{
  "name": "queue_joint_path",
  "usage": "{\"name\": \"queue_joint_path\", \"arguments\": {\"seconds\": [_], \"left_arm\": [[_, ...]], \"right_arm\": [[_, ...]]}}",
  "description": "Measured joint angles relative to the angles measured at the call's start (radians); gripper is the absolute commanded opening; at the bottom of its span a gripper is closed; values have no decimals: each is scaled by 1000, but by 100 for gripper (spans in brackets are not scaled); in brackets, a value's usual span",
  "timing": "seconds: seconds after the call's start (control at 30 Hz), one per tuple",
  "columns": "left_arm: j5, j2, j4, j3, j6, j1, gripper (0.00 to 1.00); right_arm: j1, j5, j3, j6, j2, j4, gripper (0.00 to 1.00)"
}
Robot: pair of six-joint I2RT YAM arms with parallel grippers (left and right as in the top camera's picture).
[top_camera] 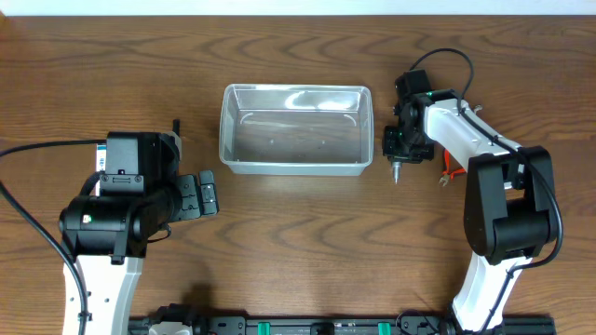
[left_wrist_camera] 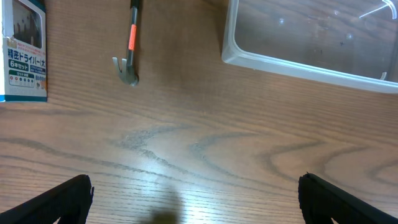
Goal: Pack container
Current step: 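Carry the screwdriver into the clear container and release it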
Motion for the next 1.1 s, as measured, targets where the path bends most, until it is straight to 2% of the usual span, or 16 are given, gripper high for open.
{"name": "queue_joint_path", "arguments": {"seconds": [0.1, 0.13, 0.43, 0.63, 0.77, 0.87, 1.1], "left_arm": [[0, 0, 0, 0, 0, 0, 98], [0, 0, 0, 0, 0, 0, 98], [0, 0, -1, 0, 0, 0, 98], [0, 0, -3, 0, 0, 0, 98], [0, 0, -3, 0, 0, 0, 98], [0, 0, -3, 0, 0, 0, 98], [0, 0, -3, 0, 0, 0, 98]], "right_arm": [[0, 0, 0, 0, 0, -1, 2], [0, 0, 1, 0, 0, -1, 1], [0, 2, 17, -10, 2, -31, 1], [3, 58, 152, -64, -17, -122, 1], [38, 119, 287, -187, -92, -152, 1], [102, 124, 390, -343, -152, -185, 1], [252, 13, 423, -740, -174, -205, 1]]}}
